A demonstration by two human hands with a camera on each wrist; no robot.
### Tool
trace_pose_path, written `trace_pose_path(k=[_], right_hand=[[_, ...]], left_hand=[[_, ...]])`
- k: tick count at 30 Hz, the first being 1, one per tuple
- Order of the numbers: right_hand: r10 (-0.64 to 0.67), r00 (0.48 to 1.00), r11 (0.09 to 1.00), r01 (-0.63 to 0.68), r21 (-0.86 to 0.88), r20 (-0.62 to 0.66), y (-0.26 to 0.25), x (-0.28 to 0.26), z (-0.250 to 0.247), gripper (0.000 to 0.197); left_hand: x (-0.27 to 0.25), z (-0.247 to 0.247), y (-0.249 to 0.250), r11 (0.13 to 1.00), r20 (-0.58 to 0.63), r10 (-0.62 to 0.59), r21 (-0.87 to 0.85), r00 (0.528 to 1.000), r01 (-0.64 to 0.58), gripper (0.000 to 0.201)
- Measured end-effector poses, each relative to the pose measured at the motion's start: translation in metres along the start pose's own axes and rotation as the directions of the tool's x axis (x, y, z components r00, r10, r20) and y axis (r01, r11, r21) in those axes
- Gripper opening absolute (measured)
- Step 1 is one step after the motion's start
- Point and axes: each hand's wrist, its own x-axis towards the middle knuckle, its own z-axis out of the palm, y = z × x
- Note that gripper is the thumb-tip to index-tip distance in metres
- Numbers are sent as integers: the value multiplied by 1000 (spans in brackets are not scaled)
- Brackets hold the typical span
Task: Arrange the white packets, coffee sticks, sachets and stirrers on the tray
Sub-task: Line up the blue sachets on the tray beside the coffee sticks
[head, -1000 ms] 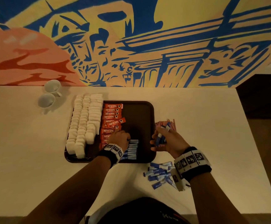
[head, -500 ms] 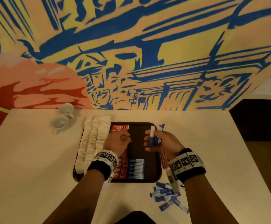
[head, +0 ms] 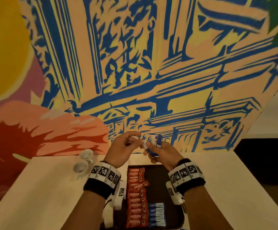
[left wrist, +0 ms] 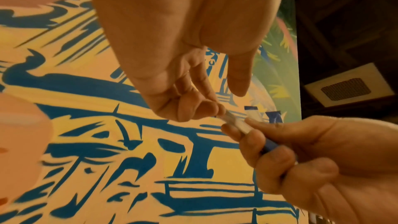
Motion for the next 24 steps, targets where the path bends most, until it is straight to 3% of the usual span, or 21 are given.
trace_pose_path(k=[6, 11, 17, 24], right_hand=[[-2, 1000, 998, 4, -56, 31, -24, -15, 21, 38], [60, 998, 997, -59, 53, -12, -38, -26, 29, 49], [26, 996, 961, -3, 276, -80, -35, -37, 24, 32], [41, 996, 992, -31, 124, -81, -24, -46, 3, 35]], left_hand=[[-14, -15, 16, 997, 5, -28, -74, 1000, 28, 10], [-23, -24, 34, 990, -1, -3, -143, 1000, 3, 8], [-35, -35, 46, 986, -100, 56, -152, 993, -71, 8], [-44, -9, 45, 995, -85, 19, -95, 996, -28, 12]])
